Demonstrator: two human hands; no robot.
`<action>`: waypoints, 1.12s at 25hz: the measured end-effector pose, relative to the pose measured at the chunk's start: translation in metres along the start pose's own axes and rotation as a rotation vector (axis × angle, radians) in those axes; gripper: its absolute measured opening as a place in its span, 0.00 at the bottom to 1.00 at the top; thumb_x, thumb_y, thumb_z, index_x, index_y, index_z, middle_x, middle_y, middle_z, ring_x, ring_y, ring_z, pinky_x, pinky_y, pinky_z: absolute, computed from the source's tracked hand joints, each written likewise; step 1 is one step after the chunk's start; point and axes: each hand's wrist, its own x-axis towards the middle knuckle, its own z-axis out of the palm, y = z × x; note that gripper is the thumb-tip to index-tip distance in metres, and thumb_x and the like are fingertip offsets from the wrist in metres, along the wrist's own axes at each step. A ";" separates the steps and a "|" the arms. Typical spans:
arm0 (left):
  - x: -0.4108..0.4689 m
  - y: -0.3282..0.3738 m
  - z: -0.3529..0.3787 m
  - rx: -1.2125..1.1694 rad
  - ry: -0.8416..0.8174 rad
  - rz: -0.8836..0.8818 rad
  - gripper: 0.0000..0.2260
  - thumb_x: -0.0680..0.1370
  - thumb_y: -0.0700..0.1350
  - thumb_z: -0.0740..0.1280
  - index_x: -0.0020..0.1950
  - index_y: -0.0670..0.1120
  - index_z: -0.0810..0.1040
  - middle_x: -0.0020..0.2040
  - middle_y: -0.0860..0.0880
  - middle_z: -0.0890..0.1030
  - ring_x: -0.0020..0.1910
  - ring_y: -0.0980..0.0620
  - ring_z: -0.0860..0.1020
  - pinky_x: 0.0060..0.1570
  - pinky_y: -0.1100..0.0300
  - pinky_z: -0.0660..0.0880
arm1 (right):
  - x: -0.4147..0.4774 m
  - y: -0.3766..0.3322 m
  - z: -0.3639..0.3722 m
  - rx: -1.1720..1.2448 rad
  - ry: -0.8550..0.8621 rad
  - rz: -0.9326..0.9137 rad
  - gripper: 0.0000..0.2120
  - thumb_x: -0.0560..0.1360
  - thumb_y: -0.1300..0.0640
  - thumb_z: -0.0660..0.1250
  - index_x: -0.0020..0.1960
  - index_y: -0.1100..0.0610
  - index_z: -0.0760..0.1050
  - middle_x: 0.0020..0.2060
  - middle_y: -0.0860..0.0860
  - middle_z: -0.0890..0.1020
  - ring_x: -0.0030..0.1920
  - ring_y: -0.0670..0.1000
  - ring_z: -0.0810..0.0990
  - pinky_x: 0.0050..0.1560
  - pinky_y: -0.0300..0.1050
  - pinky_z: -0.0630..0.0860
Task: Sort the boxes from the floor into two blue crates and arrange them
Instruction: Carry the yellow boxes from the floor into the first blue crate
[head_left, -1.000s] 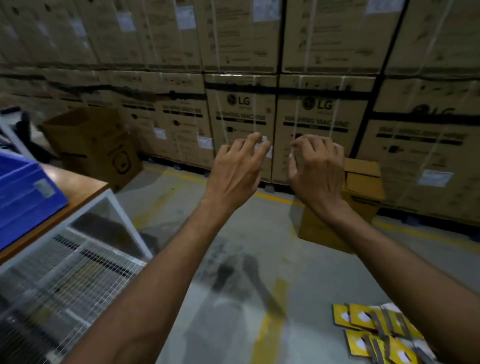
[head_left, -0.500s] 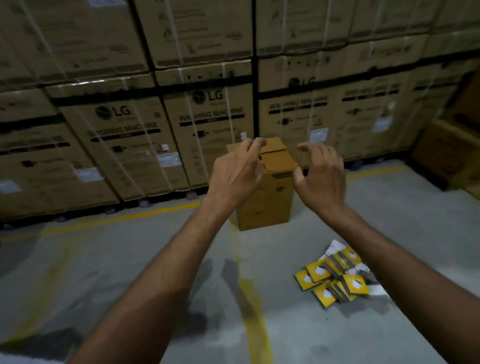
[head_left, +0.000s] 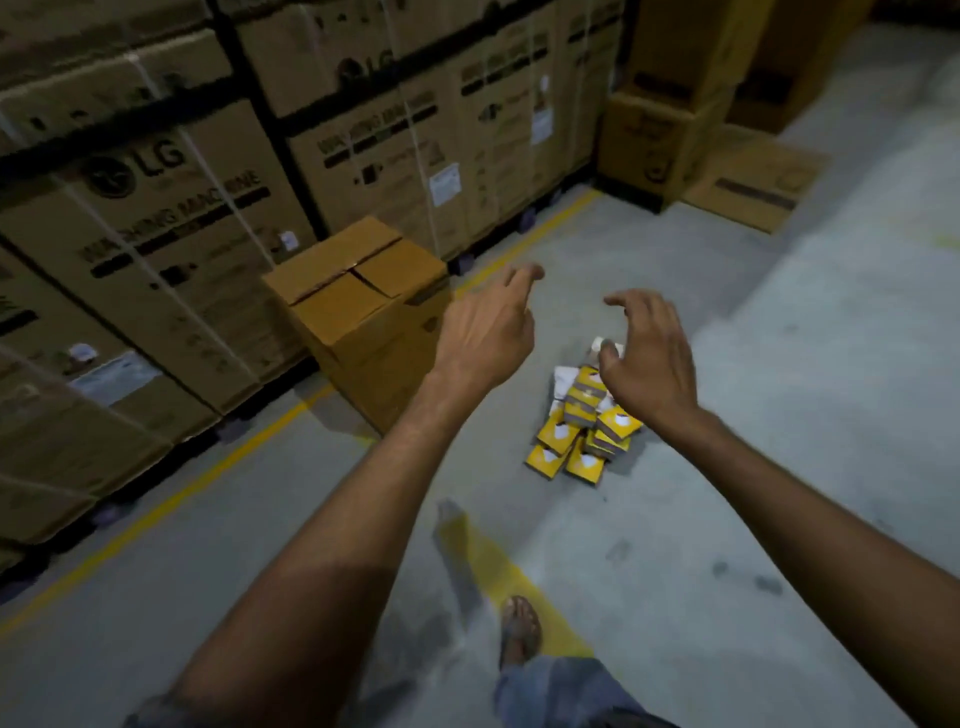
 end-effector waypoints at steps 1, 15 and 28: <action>0.011 -0.007 0.019 -0.048 -0.029 0.016 0.19 0.81 0.43 0.61 0.73 0.53 0.68 0.66 0.50 0.77 0.52 0.40 0.81 0.41 0.45 0.79 | 0.001 0.010 0.013 -0.024 0.006 0.047 0.24 0.70 0.63 0.68 0.66 0.55 0.74 0.63 0.54 0.76 0.63 0.57 0.73 0.61 0.51 0.72; 0.112 -0.107 0.271 -0.439 -0.403 -0.016 0.18 0.78 0.42 0.58 0.68 0.51 0.72 0.64 0.49 0.79 0.60 0.44 0.79 0.53 0.47 0.78 | 0.013 0.118 0.205 -0.117 -0.092 0.482 0.26 0.70 0.67 0.66 0.66 0.53 0.73 0.64 0.51 0.75 0.65 0.57 0.73 0.57 0.51 0.75; 0.096 -0.255 0.502 -0.792 -0.652 -0.311 0.07 0.77 0.49 0.63 0.54 0.54 0.78 0.52 0.48 0.85 0.49 0.44 0.84 0.53 0.45 0.81 | -0.016 0.162 0.446 -0.133 -0.090 0.856 0.24 0.71 0.66 0.66 0.66 0.53 0.74 0.61 0.52 0.79 0.65 0.57 0.75 0.60 0.51 0.74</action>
